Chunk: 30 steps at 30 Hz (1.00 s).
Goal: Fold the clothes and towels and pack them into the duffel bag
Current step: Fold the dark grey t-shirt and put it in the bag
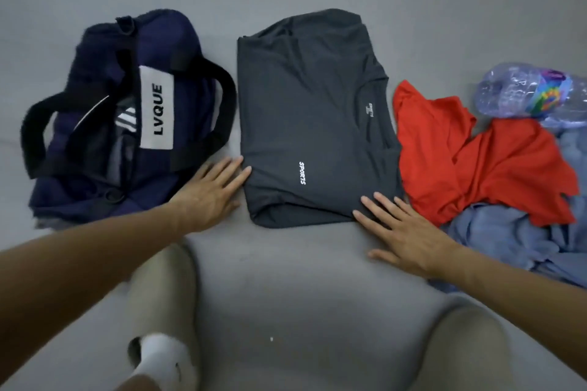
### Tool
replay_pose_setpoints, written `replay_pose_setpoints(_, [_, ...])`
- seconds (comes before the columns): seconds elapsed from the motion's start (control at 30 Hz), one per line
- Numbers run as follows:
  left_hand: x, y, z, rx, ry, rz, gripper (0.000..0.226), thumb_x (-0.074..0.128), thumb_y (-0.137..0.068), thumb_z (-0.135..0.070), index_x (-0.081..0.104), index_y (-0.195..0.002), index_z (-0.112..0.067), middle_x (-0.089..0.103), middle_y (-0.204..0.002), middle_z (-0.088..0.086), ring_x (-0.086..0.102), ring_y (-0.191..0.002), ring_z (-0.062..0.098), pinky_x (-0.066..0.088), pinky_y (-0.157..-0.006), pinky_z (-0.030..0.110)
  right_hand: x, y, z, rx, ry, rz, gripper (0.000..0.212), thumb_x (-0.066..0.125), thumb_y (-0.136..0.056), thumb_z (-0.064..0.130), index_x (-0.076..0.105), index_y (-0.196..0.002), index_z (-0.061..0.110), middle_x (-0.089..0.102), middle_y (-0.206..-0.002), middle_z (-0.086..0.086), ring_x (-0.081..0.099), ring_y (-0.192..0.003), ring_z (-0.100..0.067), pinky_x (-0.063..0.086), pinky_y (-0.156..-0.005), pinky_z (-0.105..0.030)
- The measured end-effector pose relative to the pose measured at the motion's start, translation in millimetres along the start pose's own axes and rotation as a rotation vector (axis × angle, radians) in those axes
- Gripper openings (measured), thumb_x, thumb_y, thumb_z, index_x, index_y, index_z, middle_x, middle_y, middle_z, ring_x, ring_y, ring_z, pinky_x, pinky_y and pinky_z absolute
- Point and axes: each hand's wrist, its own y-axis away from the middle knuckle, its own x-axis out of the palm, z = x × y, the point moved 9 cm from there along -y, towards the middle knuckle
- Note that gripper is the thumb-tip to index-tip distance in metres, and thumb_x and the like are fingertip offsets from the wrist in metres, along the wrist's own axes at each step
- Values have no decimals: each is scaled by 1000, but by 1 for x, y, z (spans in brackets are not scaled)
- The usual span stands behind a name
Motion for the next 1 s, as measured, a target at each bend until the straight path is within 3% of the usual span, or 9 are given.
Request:
replay_pose_setpoints(0.17, [-33,29,-35,68,-21,7,69,33,-106,-40,0,-161,-17,2,-169,12,6,-155,30,15,-124,45,-9,13,55,-102,-148,57,79,-9,-81,81,-23,-149,44,-22,-163,9,-6,-154,-17,16,-124,-33])
replay_pose_setpoints(0.23, [-42,51,-54,126,46,-26,71,41,-104,-40,6,-161,-18,8,-168,10,7,-156,28,15,-125,42,-17,13,58,-92,-121,29,81,-1,-83,79,-13,-153,40,-13,-164,6,7,-155,-22,19,-123,-33])
replay_pose_setpoints(0.33, [-47,65,-65,197,156,-149,77,58,-98,-37,16,-160,-17,23,-165,10,23,-153,28,19,-125,38,-30,13,49,-93,-13,-87,79,40,-93,60,16,-159,25,24,-164,-8,35,-146,-31,41,-113,-43])
replay_pose_setpoints(0.4, [-33,57,-72,242,173,-144,85,65,-94,-40,18,-160,-17,26,-165,9,29,-150,26,22,-123,36,-23,7,46,-135,23,-126,85,57,-90,57,22,-159,22,26,-164,-9,32,-148,-31,37,-115,-45])
replay_pose_setpoints(0.53, [4,26,-77,245,255,-64,90,57,-97,-49,3,-162,-20,9,-169,6,14,-155,23,24,-124,39,-9,-13,49,-154,43,-248,81,44,-96,64,14,-160,26,13,-167,-6,10,-154,-27,17,-124,-47])
replay_pose_setpoints(0.7, [9,21,-56,235,189,-75,90,64,-91,-52,21,-160,-13,16,-167,7,22,-152,24,24,-123,38,-2,-22,40,-118,-21,-436,60,46,-101,49,36,-155,23,29,-163,-6,25,-151,-27,25,-121,-47])
replay_pose_setpoints(0.77, [2,21,-54,213,221,-127,80,73,-88,-41,38,-154,-12,32,-162,9,38,-145,26,39,-115,39,-4,-19,36,-132,-60,-523,54,52,-101,40,43,-151,22,35,-160,-6,31,-148,-28,31,-119,-47])
replay_pose_setpoints(0.87, [-4,22,-49,134,246,-177,68,81,-82,-15,51,-142,-16,45,-149,7,52,-131,27,61,-82,41,-7,-15,28,-141,-93,-553,53,57,-98,39,51,-146,19,41,-157,-7,35,-146,-29,35,-116,-47])
replay_pose_setpoints(1.0, [-10,24,-46,136,165,-154,50,76,-80,-2,55,-123,-14,48,-128,7,54,-112,25,56,-53,38,-2,-6,25,-146,-91,-585,47,50,-101,36,54,-144,18,46,-153,-7,41,-143,-30,38,-115,-48])
